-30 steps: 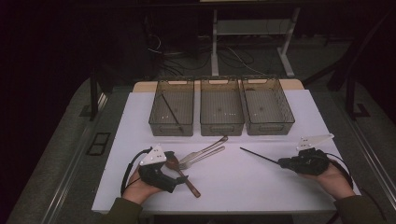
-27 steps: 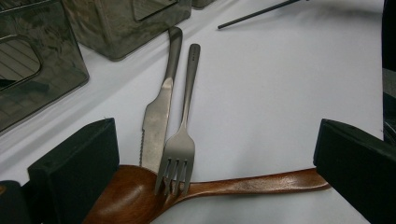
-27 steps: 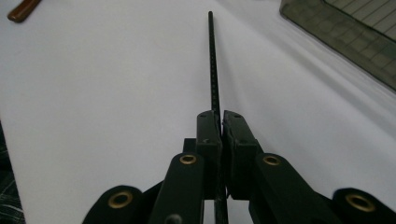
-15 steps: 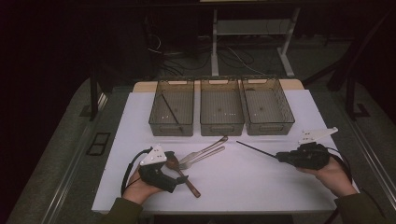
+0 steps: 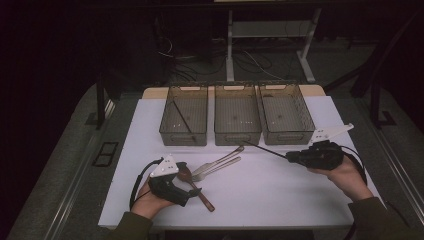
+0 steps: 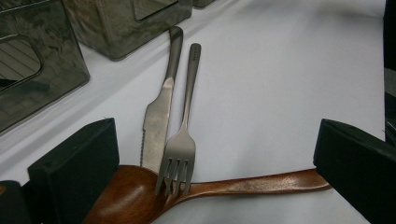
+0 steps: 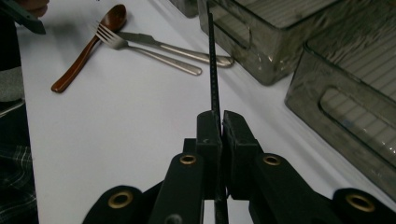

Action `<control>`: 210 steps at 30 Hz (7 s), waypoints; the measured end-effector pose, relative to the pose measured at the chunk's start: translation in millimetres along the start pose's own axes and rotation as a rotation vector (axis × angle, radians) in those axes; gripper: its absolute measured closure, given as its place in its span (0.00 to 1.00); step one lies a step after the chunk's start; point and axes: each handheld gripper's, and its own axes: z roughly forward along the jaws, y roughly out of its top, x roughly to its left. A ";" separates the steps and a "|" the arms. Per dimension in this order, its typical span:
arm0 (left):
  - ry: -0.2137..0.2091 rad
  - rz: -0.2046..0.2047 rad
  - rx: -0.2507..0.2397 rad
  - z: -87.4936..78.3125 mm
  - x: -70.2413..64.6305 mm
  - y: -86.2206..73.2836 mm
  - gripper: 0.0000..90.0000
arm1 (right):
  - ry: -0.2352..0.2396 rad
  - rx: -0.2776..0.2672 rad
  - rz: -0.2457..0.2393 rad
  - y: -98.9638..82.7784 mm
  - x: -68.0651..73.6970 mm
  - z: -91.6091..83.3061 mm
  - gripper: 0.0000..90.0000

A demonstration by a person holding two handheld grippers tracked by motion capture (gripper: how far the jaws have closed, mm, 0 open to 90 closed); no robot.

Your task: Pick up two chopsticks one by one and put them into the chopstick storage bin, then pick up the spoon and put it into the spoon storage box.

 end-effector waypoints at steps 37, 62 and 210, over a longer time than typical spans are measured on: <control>-0.004 -0.004 -0.007 -1.5 1.2 -0.4 0.00 | 0.033 -0.036 0.015 98.5 -13.2 75.3 0.94; -0.014 0.002 -0.010 -2.0 2.9 -0.3 0.00 | -0.055 -0.011 0.034 181.4 -2.2 161.2 0.94; -0.116 0.020 0.166 28.1 -17.7 4.9 0.97 | -0.125 -0.112 0.077 -73.8 26.2 16.6 0.15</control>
